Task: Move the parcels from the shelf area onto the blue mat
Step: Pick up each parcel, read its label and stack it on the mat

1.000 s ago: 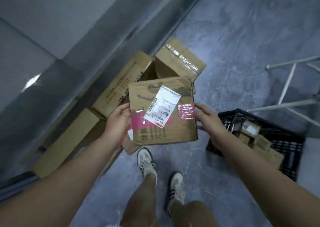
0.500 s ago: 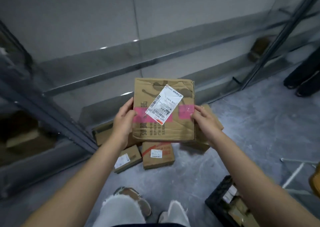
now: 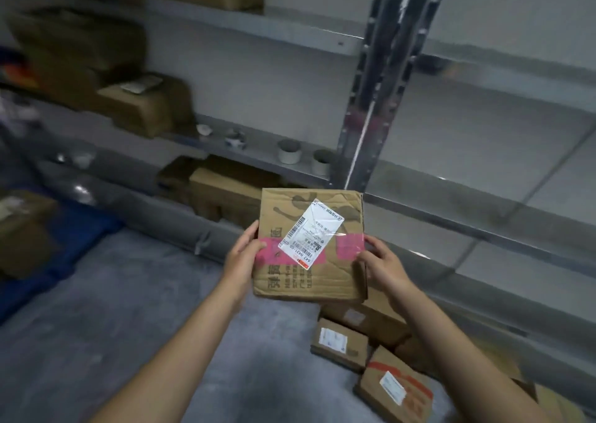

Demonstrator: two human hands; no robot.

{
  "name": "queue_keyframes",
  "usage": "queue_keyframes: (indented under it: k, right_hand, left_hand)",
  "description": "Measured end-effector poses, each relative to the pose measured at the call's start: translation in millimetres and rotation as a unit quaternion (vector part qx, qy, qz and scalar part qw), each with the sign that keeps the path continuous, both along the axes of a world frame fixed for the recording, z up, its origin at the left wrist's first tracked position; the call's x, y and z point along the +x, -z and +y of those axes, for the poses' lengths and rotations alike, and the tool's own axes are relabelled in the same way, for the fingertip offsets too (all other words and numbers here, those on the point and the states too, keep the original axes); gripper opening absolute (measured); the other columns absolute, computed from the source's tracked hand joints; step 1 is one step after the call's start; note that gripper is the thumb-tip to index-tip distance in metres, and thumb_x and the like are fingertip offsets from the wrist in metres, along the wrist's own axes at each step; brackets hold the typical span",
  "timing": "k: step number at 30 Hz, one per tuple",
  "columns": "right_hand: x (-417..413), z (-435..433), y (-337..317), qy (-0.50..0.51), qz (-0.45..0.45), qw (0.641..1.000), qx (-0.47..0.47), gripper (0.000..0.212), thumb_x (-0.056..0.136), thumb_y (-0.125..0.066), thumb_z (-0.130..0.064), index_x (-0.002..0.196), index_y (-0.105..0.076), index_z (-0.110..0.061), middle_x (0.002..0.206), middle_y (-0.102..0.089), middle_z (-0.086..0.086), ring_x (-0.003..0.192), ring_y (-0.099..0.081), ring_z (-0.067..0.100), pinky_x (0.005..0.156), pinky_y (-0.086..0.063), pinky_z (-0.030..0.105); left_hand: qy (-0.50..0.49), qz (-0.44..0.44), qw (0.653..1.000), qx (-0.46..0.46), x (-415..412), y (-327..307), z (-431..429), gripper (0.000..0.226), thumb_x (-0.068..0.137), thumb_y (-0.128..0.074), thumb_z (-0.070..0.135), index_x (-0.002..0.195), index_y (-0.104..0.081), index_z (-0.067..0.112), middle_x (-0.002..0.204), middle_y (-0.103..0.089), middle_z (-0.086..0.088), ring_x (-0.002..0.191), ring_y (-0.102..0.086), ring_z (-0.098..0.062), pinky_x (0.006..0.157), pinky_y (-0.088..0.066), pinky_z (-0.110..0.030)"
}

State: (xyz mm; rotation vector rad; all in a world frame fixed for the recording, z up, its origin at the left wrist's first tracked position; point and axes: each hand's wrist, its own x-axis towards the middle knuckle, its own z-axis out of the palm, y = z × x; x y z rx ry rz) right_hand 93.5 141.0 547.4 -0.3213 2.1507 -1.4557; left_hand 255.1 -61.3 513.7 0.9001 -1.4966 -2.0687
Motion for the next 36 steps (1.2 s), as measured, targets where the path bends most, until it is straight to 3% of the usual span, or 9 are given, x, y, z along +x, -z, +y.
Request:
queue_keyframes:
  k: [3, 8, 13, 17, 20, 26, 30, 33, 36]
  right_hand:
    - [42.7, -106.7, 4.6, -0.088, 0.006, 0.996, 0.002, 0.042, 0.088, -0.065, -0.034, 0.128, -0.053, -0.034, 0.12, -0.054, -0.009, 0.1, -0.052, 0.008, 0.073, -0.045, 0.025]
    - [126.6, -277.9, 14.9, -0.213, -0.018, 0.977, -0.002, 0.049, 0.086, -0.068, -0.034, 0.133, -0.053, -0.03, 0.127, -0.055, -0.004, 0.101, -0.053, 0.012, 0.067, -0.045, 0.025]
    - [199.5, -399.6, 21.1, -0.295, -0.018, 0.955, 0.004, 0.056, 0.085, -0.067, -0.043, 0.137, -0.048, -0.031, 0.131, -0.05, -0.003, 0.11, -0.05, 0.019, 0.078, -0.046, 0.032]
    - [234.6, -475.6, 27.3, -0.331, 0.004, 0.943, 0.024, 0.052, 0.089, -0.065, -0.035, 0.136, -0.049, -0.02, 0.129, -0.053, 0.002, 0.11, -0.053, 0.02, 0.081, -0.048, 0.031]
    - [246.0, -535.5, 34.8, -0.361, 0.013, 0.932, 0.032, 0.04, 0.092, -0.064, -0.022, 0.128, -0.052, -0.011, 0.124, -0.057, 0.007, 0.097, -0.056, 0.015, 0.071, -0.048, 0.024]
    - [262.5, -678.4, 59.0, -0.418, -0.015, 0.907, 0.041, 0.025, 0.092, -0.063, -0.014, 0.116, -0.058, -0.014, 0.116, -0.06, 0.005, 0.105, -0.058, 0.021, 0.09, -0.052, 0.04]
    - [274.3, -779.0, 67.9, -0.451, -0.036, 0.891, 0.033, 0.023, 0.089, -0.063, -0.007, 0.107, -0.063, -0.022, 0.112, -0.066, 0.003, 0.098, -0.061, 0.016, 0.078, -0.051, 0.031]
    - [285.6, -848.5, 74.2, -0.492, -0.051, 0.868, 0.04, 0.029, 0.088, -0.062, -0.003, 0.096, -0.065, -0.031, 0.107, -0.068, -0.001, 0.102, -0.062, 0.019, 0.085, -0.051, 0.036]
    - [304.1, -913.7, 76.0, -0.532, -0.056, 0.842, 0.063, 0.026, 0.089, -0.06, -0.009, 0.103, -0.065, -0.03, 0.111, -0.067, -0.004, 0.104, -0.062, 0.017, 0.091, -0.052, 0.042]
  left_hand:
    - [-0.041, -0.009, 0.999, -0.008, 75.7, 8.8, -80.3, 0.05, 0.096, -0.049, 0.013, 0.141, -0.049, 0.035, 0.125, -0.067, 0.005, 0.114, -0.065, -0.017, 0.098, -0.051, -0.044]
    - [-0.156, -0.033, 0.987, -0.018, 203.4, 9.8, -194.5, 0.05, 0.094, -0.05, 0.013, 0.136, -0.052, 0.04, 0.118, -0.071, 0.008, 0.106, -0.068, -0.015, 0.09, -0.053, -0.036]
    - [-0.257, -0.045, 0.965, -0.002, 293.8, 9.5, -275.1, 0.052, 0.09, -0.056, 0.017, 0.137, -0.052, 0.039, 0.125, -0.067, 0.011, 0.111, -0.066, -0.014, 0.102, -0.048, -0.044]
    - [-0.313, -0.031, 0.949, 0.015, 328.4, 15.4, -324.5, 0.053, 0.082, -0.062, 0.028, 0.131, -0.054, 0.046, 0.116, -0.07, 0.017, 0.105, -0.068, -0.009, 0.098, -0.05, -0.042]
    - [-0.361, -0.033, 0.931, 0.032, 344.5, 28.8, -362.6, 0.053, 0.082, -0.064, 0.027, 0.131, -0.054, 0.046, 0.115, -0.07, 0.016, 0.103, -0.069, -0.011, 0.096, -0.051, -0.045]
    - [-0.42, -0.044, 0.905, 0.046, 367.0, 57.2, -466.0, 0.053, 0.085, -0.072, 0.031, 0.134, -0.053, 0.041, 0.126, -0.065, 0.015, 0.112, -0.065, -0.012, 0.1, -0.049, -0.047]
    - [-0.436, -0.055, 0.897, 0.047, 380.6, 59.2, -541.8, 0.043, 0.088, -0.067, 0.027, 0.128, -0.057, 0.039, 0.122, -0.067, 0.011, 0.111, -0.066, -0.014, 0.098, -0.05, -0.049]
    - [-0.441, -0.082, 0.893, 0.03, 394.7, 52.1, -598.2, 0.038, 0.085, -0.065, 0.036, 0.122, -0.063, 0.041, 0.121, -0.067, 0.006, 0.107, -0.068, -0.017, 0.092, -0.054, -0.05]
    - [-0.47, -0.103, 0.876, 0.018, 410.8, 53.9, -646.6, 0.04, 0.083, -0.063, 0.04, 0.122, -0.064, 0.035, 0.12, -0.069, 0.003, 0.106, -0.068, -0.02, 0.088, -0.057, -0.043]
